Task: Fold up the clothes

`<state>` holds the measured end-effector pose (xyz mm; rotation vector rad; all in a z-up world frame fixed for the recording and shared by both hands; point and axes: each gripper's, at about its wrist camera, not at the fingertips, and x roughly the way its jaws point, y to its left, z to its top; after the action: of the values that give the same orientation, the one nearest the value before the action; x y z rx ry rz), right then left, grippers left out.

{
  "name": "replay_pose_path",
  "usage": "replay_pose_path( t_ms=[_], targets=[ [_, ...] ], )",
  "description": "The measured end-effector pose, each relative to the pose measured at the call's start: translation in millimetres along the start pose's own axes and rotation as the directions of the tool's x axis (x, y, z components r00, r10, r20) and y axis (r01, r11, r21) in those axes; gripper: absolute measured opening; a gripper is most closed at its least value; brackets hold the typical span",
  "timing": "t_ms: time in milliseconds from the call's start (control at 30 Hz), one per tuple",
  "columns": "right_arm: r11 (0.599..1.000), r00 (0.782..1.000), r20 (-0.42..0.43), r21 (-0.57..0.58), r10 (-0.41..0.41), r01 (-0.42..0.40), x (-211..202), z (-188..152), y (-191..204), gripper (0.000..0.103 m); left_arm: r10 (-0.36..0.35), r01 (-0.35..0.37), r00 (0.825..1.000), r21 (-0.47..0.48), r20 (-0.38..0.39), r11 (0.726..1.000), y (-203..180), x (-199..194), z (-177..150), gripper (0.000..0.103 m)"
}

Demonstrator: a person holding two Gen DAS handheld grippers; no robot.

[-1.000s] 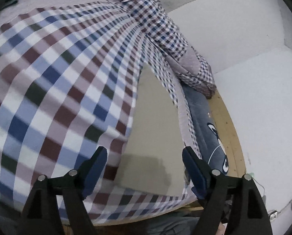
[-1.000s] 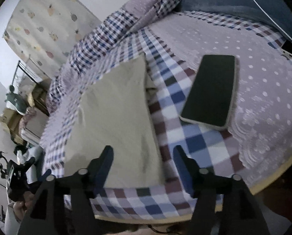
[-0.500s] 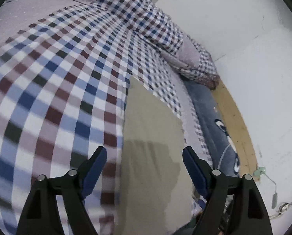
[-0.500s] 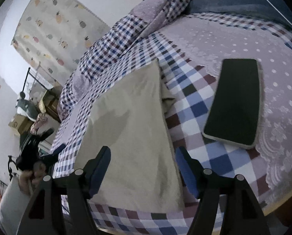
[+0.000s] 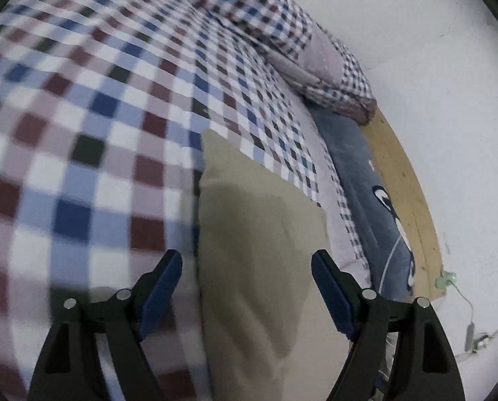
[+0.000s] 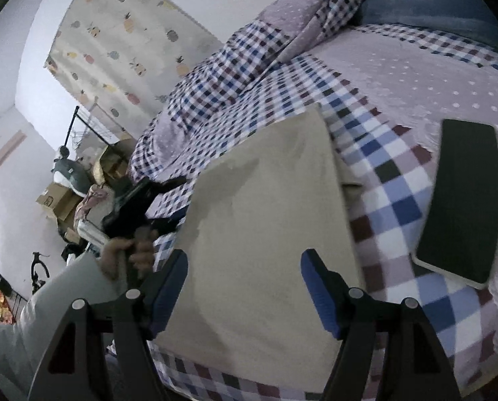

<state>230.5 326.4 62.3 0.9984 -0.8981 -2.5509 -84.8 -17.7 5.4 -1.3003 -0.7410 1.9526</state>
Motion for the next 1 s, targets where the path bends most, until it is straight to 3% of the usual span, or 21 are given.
replay_pose_path(
  t_ms=[367, 700, 733, 800, 833, 867, 1000],
  targets=[
    [1.000, 0.999, -0.040, 0.004, 0.014, -0.014, 24.8, 3.9, 4.1, 0.074, -0.052, 0.063, 0.991, 0.087, -0.119, 0.994, -1.5, 49.6, 59.8, 0.083],
    [0.997, 0.999, -0.045, -0.073, -0.024, 0.021, 29.5, -3.5, 17.8, 0.074, -0.131, 0.183, 0.951, 0.167, -0.279, 0.969, -24.2, 75.1, 71.5, 0.083],
    [0.996, 0.998, -0.048, -0.088, -0.030, 0.026, 30.6, -4.8, 20.5, 0.074, -0.137, 0.191, 0.948, 0.171, -0.287, 0.967, -26.4, 76.6, 70.6, 0.079],
    [0.992, 0.998, -0.053, -0.123, -0.044, 0.038, 33.1, -7.7, 26.2, 0.074, -0.147, 0.200, 0.945, 0.160, -0.294, 0.967, -27.4, 75.8, 70.3, 0.053],
    [0.989, 0.997, -0.055, -0.140, -0.053, 0.045, 34.4, -9.8, 29.1, 0.074, -0.140, 0.188, 0.950, 0.154, -0.279, 0.970, -25.9, 71.6, 71.0, 0.023],
    [0.986, 0.996, -0.057, -0.157, -0.062, 0.053, 35.7, -12.1, 32.0, 0.074, -0.135, 0.175, 0.957, 0.141, -0.258, 0.974, -25.1, 66.7, 72.3, 0.014],
    [0.956, 0.988, -0.049, -0.266, -0.143, 0.126, 41.9, -20.2, 51.5, 0.074, -0.139, 0.179, 0.970, 0.193, -0.201, 0.965, -55.1, 43.5, 68.4, 0.009]
  ],
)
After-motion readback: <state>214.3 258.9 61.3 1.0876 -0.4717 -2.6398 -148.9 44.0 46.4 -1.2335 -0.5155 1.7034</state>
